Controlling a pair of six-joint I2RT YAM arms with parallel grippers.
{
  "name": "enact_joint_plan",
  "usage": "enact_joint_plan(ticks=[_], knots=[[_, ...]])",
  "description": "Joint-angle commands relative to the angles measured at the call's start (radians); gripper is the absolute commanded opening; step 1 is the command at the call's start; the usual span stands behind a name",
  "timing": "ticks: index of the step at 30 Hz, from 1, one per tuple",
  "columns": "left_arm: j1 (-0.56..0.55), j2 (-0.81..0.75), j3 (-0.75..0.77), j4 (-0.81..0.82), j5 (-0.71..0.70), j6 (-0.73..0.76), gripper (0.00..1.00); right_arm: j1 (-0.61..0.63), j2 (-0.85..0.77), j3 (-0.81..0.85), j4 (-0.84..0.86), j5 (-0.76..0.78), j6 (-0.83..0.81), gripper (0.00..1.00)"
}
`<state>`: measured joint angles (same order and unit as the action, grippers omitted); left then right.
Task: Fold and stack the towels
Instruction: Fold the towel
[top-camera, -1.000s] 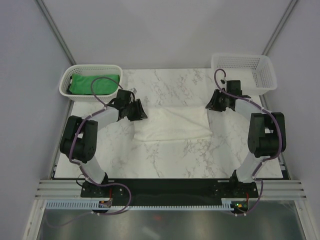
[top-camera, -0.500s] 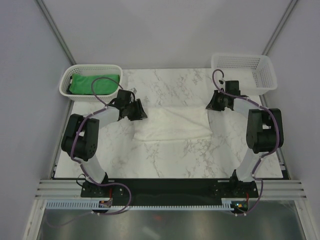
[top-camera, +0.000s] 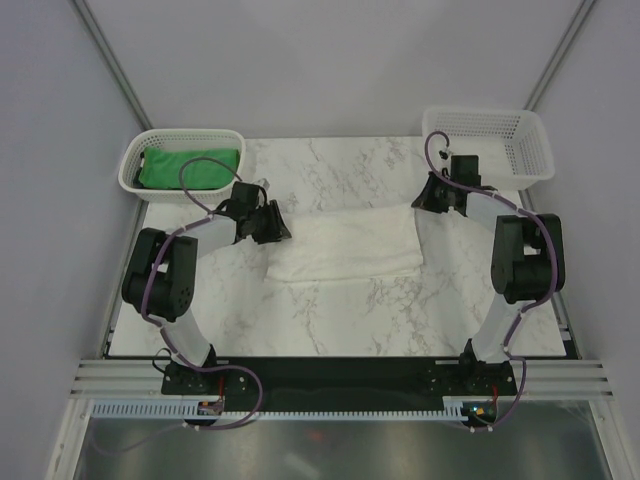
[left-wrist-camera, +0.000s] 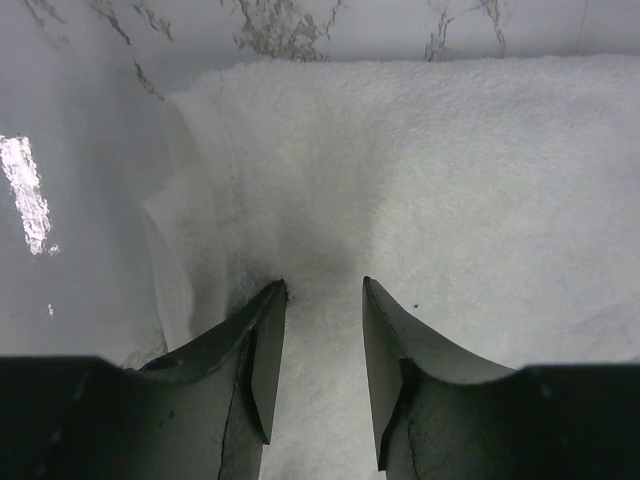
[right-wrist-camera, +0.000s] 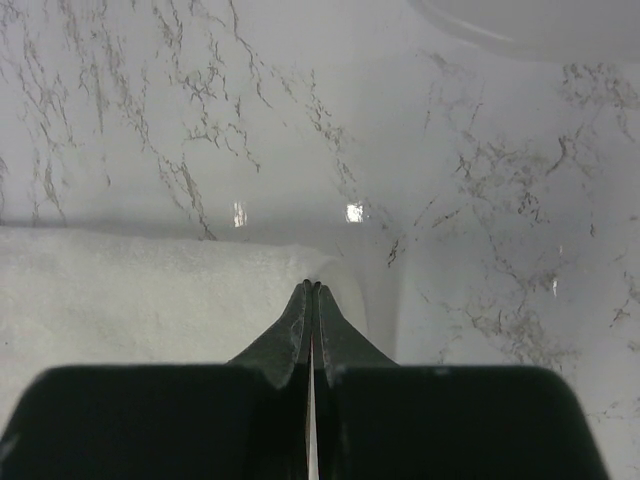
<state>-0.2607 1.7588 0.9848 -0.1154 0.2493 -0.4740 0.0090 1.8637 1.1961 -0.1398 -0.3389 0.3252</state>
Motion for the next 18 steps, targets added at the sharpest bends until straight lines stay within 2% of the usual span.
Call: enact_joint_plan(ticks=[1,8,9,11,12,14,15,18], knots=[[0.012,0.005,0.026,0.004,-0.010,0.018,0.45,-0.003,0.011,0.043,0.048,0.024,0.002,0.00],[0.023,0.010,0.101,-0.061,-0.010,0.017,0.45,-0.003,0.031,0.069,0.031,0.023,0.012,0.00],[0.021,0.005,0.112,-0.063,0.017,0.017,0.45,-0.004,0.026,0.071,0.017,0.015,0.014,0.12],[0.021,-0.027,0.126,-0.075,0.080,0.017,0.46,-0.003,-0.007,0.080,-0.010,0.006,0.014,0.24],[0.021,-0.044,0.138,-0.081,0.096,0.018,0.46,-0.003,-0.024,0.085,-0.053,0.011,0.012,0.36],[0.020,-0.083,0.149,-0.105,0.105,0.020,0.47,-0.003,-0.073,0.117,-0.127,0.062,0.005,0.46],[0.018,-0.116,0.159,-0.143,0.104,0.028,0.48,-0.003,-0.090,0.131,-0.212,0.086,0.002,0.49],[0.012,-0.180,0.140,-0.188,0.129,0.026,0.48,-0.004,-0.170,0.146,-0.326,0.112,0.012,0.47]])
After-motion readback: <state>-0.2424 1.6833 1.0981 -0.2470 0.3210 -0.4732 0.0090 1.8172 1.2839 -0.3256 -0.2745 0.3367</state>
